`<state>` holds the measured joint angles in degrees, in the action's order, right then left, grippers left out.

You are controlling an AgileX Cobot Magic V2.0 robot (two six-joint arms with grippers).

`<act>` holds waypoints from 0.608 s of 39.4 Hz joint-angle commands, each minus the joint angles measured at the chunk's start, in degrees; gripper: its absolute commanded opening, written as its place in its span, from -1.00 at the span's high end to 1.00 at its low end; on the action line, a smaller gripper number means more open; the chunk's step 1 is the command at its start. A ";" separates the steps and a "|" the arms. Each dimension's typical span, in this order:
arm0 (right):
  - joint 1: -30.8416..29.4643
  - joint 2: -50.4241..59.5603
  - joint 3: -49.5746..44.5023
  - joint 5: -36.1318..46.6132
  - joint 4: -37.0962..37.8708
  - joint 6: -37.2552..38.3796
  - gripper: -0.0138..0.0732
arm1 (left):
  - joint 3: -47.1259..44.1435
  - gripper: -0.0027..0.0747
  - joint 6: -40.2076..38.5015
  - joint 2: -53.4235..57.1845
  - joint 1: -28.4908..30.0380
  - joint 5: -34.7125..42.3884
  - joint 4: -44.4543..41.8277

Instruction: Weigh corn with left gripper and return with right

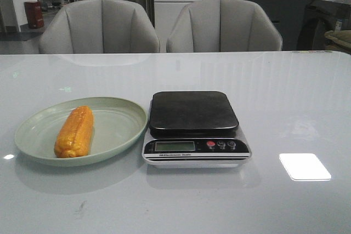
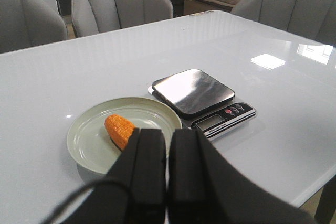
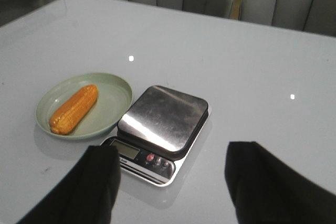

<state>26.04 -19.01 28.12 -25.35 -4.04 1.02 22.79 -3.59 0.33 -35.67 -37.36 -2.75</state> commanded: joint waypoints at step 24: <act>-0.28 17.21 -19.72 23.16 0.72 -1.02 0.28 | 1.35 0.61 -0.05 1.11 -0.29 4.63 -0.04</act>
<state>26.04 -0.52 6.86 -6.82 -4.04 0.78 22.79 -3.59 0.33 -35.67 -37.36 -2.75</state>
